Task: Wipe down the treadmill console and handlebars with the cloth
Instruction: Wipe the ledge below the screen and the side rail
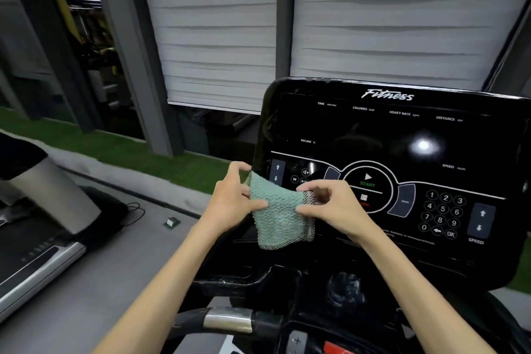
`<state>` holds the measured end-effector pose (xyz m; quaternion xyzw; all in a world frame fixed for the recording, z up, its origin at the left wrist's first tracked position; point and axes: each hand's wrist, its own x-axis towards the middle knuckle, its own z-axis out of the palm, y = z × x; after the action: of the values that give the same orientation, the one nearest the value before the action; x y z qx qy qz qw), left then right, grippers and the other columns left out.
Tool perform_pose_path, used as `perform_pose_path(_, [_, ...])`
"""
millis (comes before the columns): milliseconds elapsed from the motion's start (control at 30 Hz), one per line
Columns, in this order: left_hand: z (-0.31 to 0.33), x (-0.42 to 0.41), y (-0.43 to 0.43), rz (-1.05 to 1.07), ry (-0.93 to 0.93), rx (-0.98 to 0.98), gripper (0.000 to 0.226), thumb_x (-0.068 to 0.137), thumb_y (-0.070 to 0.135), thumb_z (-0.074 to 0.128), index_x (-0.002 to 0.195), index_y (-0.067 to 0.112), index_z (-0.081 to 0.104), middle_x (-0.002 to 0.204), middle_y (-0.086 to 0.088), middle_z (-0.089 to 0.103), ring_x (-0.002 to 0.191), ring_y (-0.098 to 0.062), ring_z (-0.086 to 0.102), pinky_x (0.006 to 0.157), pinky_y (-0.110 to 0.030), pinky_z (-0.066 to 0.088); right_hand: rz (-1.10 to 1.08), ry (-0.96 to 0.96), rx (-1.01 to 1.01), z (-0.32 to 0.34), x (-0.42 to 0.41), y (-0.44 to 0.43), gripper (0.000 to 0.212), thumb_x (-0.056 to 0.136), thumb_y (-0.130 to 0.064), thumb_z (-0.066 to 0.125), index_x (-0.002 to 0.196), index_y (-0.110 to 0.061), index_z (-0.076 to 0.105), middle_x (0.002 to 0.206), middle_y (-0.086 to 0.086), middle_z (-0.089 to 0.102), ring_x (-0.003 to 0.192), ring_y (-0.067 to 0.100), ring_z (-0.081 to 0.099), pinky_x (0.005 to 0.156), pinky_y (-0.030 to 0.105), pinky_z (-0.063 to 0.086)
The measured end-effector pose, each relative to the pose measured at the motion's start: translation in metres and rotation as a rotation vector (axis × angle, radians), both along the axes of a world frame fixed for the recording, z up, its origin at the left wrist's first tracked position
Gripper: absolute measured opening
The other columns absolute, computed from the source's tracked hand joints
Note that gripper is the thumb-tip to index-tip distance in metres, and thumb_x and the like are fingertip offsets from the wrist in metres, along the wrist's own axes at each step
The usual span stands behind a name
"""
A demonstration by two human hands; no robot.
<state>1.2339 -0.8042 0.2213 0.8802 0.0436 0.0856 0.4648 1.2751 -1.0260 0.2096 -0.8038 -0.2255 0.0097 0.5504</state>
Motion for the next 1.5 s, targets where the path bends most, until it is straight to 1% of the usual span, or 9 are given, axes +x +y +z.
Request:
perform_pose_path(133, [-0.006,0.001,0.022,-0.017,-0.022,0.177,0.036,0.087,0.010,0.073,0.118,0.024,0.065,0.105,-0.001,0.062,0.082,-0.009,0.061,0.069,-0.009,0.047,-0.083,-0.131,-0.241,-0.007,0.005,0.029,0.021,0.068,-0.020,0.084,0.085,-0.027,0.073,0.076,-0.006,0.070,0.071,0.011,0.062,0.076,0.033,0.052])
perform_pose_path(233, [-0.013,0.000,0.040,-0.040,0.002,0.245,0.037,0.085,0.015,0.075,0.120,0.022,0.065,0.112,0.000,0.062,0.098,-0.015,0.059,0.091,-0.029,0.050,-0.067,-0.143,-0.283,-0.008,0.008,0.050,0.008,0.076,-0.028,0.079,0.081,-0.027,0.073,0.085,-0.006,0.068,0.082,0.011,0.062,0.076,0.026,0.047])
perform_pose_path(500, [-0.027,-0.003,0.084,-0.115,0.045,0.021,0.009,0.095,0.027,0.063,0.092,0.023,0.056,0.111,-0.005,0.062,0.108,-0.017,0.057,0.093,-0.034,0.046,0.187,0.451,0.199,-0.010,0.002,0.095,0.017,0.096,-0.022,0.055,0.102,-0.006,0.059,0.093,0.004,0.066,0.088,0.015,0.063,0.079,0.034,0.052])
perform_pose_path(700, [-0.048,-0.006,0.100,-0.161,0.027,-0.205,0.014,0.103,0.021,0.048,0.108,0.008,0.044,0.086,-0.001,0.056,0.071,0.001,0.053,0.063,-0.014,0.042,0.298,0.419,0.113,-0.033,0.000,0.118,0.050,0.077,0.006,0.074,0.113,-0.009,0.042,0.100,0.007,0.064,0.091,0.020,0.065,0.074,0.033,0.057])
perform_pose_path(900, [-0.069,-0.005,0.131,-0.208,0.043,-0.408,0.016,0.099,0.021,0.057,0.115,0.015,0.054,0.109,-0.009,0.071,0.101,-0.022,0.069,0.093,-0.044,0.054,0.146,0.445,0.203,-0.052,0.005,0.141,0.042,0.079,0.011,0.068,0.119,0.002,0.059,0.102,0.017,0.072,0.091,0.025,0.071,0.074,0.028,0.057])
perform_pose_path(1133, [-0.076,0.000,0.161,-0.199,0.141,-0.383,0.062,0.076,0.001,0.082,0.128,0.018,0.054,0.117,-0.015,0.066,0.102,-0.036,0.067,0.093,-0.041,0.056,0.215,0.306,0.058,-0.048,0.011,0.158,0.018,0.097,-0.006,0.052,0.112,-0.015,0.049,0.101,0.003,0.066,0.090,0.019,0.066,0.068,0.035,0.055])
perform_pose_path(1267, [-0.084,0.006,0.170,-0.094,0.019,-0.373,0.030,0.081,-0.009,0.072,0.095,0.017,0.070,0.098,-0.001,0.071,0.089,-0.022,0.068,0.080,-0.028,0.057,0.259,0.259,0.038,-0.044,0.014,0.164,0.020,0.096,0.003,0.050,0.104,-0.015,0.055,0.091,-0.004,0.065,0.080,0.011,0.067,0.054,0.026,0.054])
perform_pose_path(1367, [-0.091,0.006,0.173,-0.049,0.012,-0.425,0.057,0.083,-0.025,0.050,0.055,0.023,0.066,0.100,0.010,0.070,0.096,-0.015,0.066,0.072,-0.021,0.051,0.250,0.210,0.052,-0.048,0.017,0.169,0.051,0.080,0.027,0.044,0.077,-0.015,0.071,0.092,0.009,0.068,0.082,0.021,0.065,0.063,0.030,0.053])
perform_pose_path(1500, [-0.110,0.007,0.178,-0.079,0.021,-0.352,0.056,0.091,-0.019,0.037,0.062,0.020,0.067,0.088,-0.007,0.072,0.080,-0.021,0.063,0.069,-0.023,0.048,0.296,0.317,0.017,-0.063,0.023,0.173,0.044,0.079,0.022,0.041,0.071,-0.006,0.074,0.093,0.026,0.065,0.083,0.038,0.060,0.078,0.042,0.047])
